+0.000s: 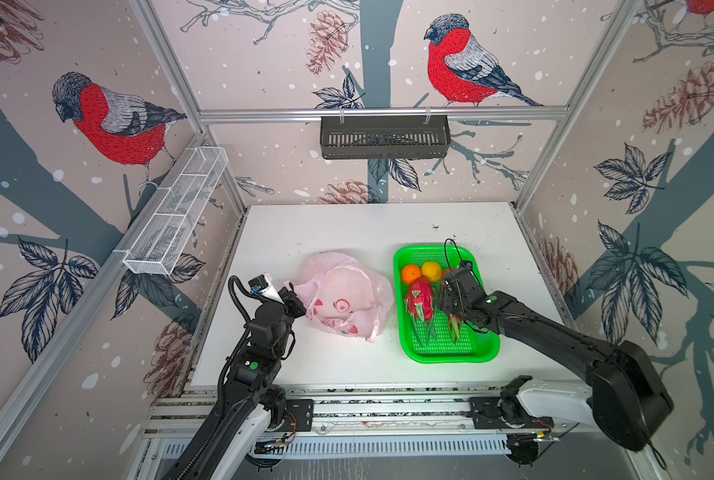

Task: Untie the knot of the plastic bag and take out the fruit
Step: 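Lower the dragon fruit into the basket beside the other dragon fruit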

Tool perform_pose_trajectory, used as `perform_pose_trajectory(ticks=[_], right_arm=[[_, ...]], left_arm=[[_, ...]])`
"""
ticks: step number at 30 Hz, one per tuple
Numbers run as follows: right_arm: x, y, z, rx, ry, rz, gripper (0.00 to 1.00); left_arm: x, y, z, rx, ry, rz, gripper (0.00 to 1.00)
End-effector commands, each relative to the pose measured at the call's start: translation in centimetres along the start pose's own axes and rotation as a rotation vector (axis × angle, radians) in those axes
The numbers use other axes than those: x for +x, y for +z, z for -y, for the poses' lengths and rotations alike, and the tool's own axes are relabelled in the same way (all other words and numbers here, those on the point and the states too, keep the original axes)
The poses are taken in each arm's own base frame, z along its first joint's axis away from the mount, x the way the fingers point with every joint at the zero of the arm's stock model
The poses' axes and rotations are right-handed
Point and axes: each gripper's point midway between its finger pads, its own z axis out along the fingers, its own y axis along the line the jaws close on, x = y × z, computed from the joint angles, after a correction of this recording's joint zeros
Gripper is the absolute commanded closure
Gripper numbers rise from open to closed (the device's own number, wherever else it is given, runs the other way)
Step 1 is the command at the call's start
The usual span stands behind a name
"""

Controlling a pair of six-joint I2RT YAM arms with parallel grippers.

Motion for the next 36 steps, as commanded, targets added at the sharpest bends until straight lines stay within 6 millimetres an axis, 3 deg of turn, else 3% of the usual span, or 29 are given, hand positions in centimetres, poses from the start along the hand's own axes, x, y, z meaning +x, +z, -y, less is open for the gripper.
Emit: perform_pose_trajectory(ticks=[1, 15, 24, 36], right_arm=[[-0.1, 0.7, -0.2, -0.005, -0.012, 0.002, 0.65], [0.6, 1.6, 0.3, 0.007, -0.010, -0.021, 0.60], [0.9, 2.2, 0.6, 0.011, -0.007, -0.032, 0.56], [1.4, 2.9, 0.8, 0.015, -0.009, -0.045, 0.46]], left_arm=[[-0.8, 0.0, 0.4, 0.012, 0.000, 0.026, 0.96], [-1.0, -0.1, 0.5, 0.015, 0.002, 0.031, 0.78], [-1.3, -0.2, 0.6, 0.016, 0.001, 0.035, 0.73], [-1.9, -0.6, 0.9, 0.027, -0.002, 0.047, 0.61]])
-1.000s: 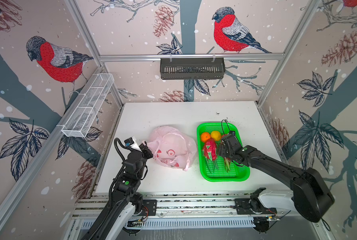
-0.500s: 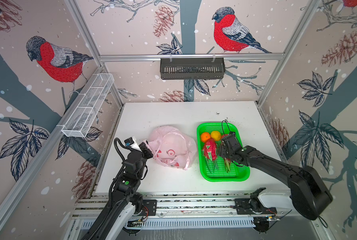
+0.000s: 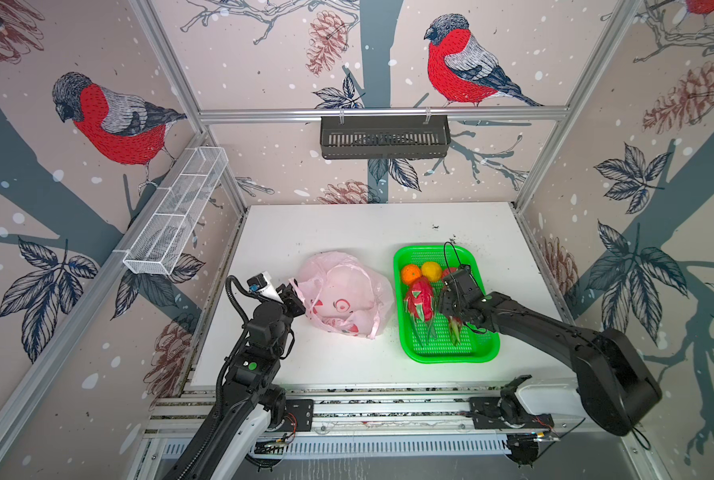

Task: Untie the knot of the plastic bag and take out the fruit
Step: 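Lower the dragon fruit into the basket beside the other dragon fruit, then open the right gripper to release the dragon fruit while the left gripper releases the bag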

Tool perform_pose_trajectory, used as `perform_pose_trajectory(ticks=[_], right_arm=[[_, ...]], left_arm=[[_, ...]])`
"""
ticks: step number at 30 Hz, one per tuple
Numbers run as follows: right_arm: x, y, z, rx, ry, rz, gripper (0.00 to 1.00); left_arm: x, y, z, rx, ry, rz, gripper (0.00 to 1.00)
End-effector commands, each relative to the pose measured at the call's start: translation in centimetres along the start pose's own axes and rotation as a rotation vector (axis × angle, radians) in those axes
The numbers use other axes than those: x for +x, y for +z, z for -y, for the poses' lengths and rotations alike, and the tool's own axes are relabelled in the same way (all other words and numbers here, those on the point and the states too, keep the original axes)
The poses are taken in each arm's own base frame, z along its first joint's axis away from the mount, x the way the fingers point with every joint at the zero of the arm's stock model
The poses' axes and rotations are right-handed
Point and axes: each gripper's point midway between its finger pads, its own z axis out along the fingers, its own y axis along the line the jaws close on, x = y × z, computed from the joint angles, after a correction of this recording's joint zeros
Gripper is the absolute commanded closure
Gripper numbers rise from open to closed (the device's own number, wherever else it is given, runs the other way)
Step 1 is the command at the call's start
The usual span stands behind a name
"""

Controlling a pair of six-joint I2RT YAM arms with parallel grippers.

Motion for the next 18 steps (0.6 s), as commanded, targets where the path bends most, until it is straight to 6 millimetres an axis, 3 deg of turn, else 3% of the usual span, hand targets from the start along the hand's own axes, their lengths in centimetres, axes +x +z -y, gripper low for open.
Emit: perform_pose_trajectory(ticks=[1, 18], right_arm=[[0.0, 0.3, -0.2, -0.009, -0.007, 0.002, 0.45], [0.1, 0.6, -0.1, -0.003, -0.004, -0.006, 0.25]], left_arm=[[-0.9, -0.2, 0.4, 0.013, -0.001, 0.026, 0.60], [-2.0, -0.9, 0.8, 0.025, -0.015, 0.048, 0.54]])
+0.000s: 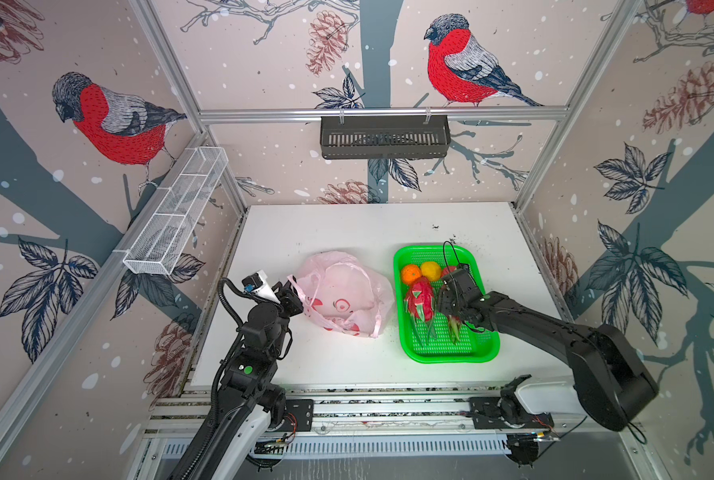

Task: Untie the knot of the plastic bag and take out the fruit
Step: 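Open the right gripper to release the dragon fruit while the left gripper releases the bag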

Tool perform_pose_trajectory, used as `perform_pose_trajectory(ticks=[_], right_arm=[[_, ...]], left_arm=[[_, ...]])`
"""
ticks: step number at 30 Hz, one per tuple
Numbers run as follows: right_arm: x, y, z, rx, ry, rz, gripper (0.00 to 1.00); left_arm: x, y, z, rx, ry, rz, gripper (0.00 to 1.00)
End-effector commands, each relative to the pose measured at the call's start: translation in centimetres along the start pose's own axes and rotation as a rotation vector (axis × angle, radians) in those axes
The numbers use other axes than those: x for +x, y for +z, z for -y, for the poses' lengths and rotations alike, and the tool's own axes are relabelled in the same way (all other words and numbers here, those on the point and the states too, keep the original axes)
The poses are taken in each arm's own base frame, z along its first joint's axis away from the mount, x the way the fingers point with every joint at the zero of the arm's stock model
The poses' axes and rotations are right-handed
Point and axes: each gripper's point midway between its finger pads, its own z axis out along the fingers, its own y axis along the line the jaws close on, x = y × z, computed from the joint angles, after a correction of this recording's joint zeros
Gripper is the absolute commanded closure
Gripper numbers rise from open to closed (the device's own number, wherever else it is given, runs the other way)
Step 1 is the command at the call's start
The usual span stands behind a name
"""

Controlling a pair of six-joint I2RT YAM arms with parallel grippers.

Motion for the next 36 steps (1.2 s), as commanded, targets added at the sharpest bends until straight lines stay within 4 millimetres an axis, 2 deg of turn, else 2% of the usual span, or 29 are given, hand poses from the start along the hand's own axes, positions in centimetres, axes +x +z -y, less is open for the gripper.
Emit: perform_pose_trajectory(ticks=[1, 14, 15, 22, 27, 29, 30, 31, 36], right_arm=[[0.3, 0.0, 0.0, -0.001, 0.003, -0.013, 0.24], [0.1, -0.2, -0.1, -0.007, 0.009, -0.004, 0.14], [0.1, -0.2, -0.1, -0.006, 0.009, -0.003, 0.13], [0.0, -0.4, 0.1, -0.004, 0.010, 0.002, 0.07], [0.0, -0.7, 0.2, -0.003, 0.011, 0.008, 0.04], [-0.2, -0.8, 0.3, -0.003, 0.014, 0.013, 0.03], [-0.1, -0.9, 0.3, -0.003, 0.013, 0.015, 0.03], [-0.1, -0.9, 0.3, -0.003, 0.015, 0.017, 0.02], [-0.3, -1.3, 0.3, -0.011, 0.021, 0.025, 0.00]], left_arm=[[-0.5, -0.1, 0.2, 0.002, -0.005, 0.013, 0.53], [0.0, -0.4, -0.6, -0.031, -0.035, -0.008, 0.43], [0.1, -0.4, -0.7, -0.040, -0.038, -0.012, 0.37], [0.8, -0.6, -1.6, -0.086, -0.063, -0.048, 0.30], [1.2, -0.6, -1.9, -0.113, -0.070, -0.078, 0.21], [1.3, -0.7, -2.2, -0.133, -0.079, -0.092, 0.15], [1.4, -0.8, -2.4, -0.146, -0.082, -0.097, 0.06], [1.6, -0.8, -2.5, -0.157, -0.087, -0.108, 0.02], [2.1, -1.2, -3.5, -0.222, -0.106, -0.146, 0.02]])
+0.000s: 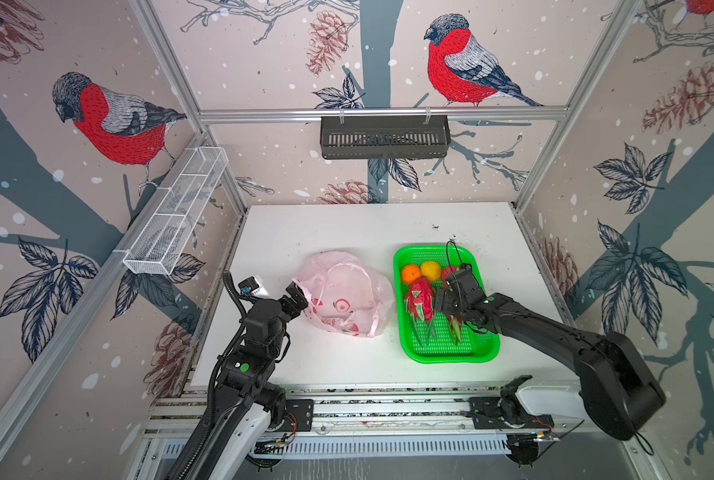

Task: Untie the knot of the plastic bag and take out the fruit
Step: 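Open the right gripper to release the dragon fruit while the left gripper releases the bag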

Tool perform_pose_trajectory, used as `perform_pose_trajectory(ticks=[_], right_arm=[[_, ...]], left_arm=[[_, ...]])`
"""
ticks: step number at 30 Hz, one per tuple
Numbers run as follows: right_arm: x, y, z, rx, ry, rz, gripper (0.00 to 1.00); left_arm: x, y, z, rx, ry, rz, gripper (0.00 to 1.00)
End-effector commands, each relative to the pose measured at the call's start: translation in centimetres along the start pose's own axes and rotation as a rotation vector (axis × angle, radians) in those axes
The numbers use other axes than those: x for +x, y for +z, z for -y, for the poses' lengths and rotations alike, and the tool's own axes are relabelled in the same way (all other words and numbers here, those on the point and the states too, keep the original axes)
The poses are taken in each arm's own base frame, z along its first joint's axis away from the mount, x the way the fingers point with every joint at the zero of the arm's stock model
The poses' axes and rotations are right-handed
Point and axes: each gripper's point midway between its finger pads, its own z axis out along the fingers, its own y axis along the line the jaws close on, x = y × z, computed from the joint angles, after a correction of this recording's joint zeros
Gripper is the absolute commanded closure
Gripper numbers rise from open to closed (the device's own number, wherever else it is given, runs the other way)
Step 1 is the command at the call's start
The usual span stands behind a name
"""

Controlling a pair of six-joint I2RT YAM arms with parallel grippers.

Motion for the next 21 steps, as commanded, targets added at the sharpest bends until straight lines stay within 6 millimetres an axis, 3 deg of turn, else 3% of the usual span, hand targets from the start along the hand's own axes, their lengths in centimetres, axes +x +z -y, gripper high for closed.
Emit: perform_pose_trajectory(ticks=[1, 21], right_arm=[[-0.2, -0.4, 0.0, 0.000, 0.012, 0.011, 0.01], [-2.0, -3.1, 0.0, -0.003, 0.025, 0.069, 0.01]], left_arm=[[0.2, -0.3, -1.2, -0.066, -0.034, -0.017, 0.02], [0.2, -1.4, -2.1, -0.124, -0.059, -0.051, 0.02]])
